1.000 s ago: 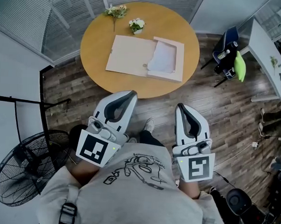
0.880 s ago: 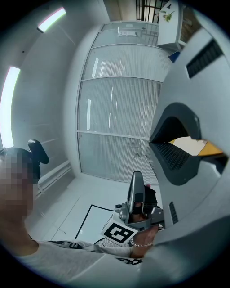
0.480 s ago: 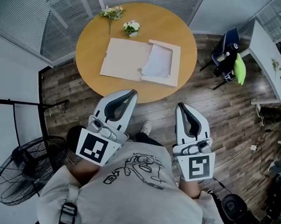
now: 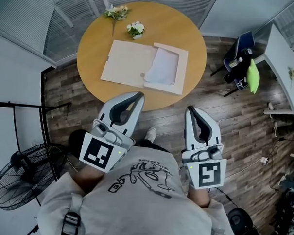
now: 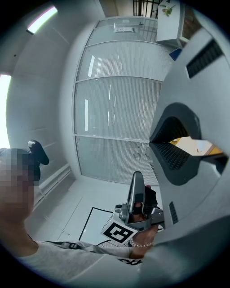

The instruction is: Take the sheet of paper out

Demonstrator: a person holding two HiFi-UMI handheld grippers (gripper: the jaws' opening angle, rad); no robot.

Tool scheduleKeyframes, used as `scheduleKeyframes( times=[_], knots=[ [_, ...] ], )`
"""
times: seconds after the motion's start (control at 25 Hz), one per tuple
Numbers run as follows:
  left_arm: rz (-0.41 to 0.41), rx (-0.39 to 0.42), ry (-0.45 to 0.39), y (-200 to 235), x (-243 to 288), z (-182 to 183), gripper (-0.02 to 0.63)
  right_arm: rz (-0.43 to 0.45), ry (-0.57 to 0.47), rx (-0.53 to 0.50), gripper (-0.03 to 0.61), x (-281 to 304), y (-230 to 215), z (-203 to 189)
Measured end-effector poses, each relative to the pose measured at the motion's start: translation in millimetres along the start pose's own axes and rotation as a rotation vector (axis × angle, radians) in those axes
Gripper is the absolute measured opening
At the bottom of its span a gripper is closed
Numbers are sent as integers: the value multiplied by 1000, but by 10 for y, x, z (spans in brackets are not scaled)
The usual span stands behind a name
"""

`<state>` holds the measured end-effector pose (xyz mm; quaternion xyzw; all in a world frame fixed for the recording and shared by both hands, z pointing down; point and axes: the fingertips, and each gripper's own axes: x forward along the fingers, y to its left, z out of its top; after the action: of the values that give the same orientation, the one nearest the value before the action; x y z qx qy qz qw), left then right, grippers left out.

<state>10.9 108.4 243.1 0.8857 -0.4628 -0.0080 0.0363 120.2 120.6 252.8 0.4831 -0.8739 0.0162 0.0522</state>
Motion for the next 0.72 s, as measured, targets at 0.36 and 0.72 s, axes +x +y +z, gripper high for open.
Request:
scheduleKeyframes(
  times=[0.36, 0.72],
  knots=[
    [6, 32, 42, -95, 221, -101, 21, 14, -6, 3, 8, 27, -262, -18],
    [12, 27, 56, -56, 368, -167, 21, 16, 2, 9, 7, 100, -378, -61]
  ],
)
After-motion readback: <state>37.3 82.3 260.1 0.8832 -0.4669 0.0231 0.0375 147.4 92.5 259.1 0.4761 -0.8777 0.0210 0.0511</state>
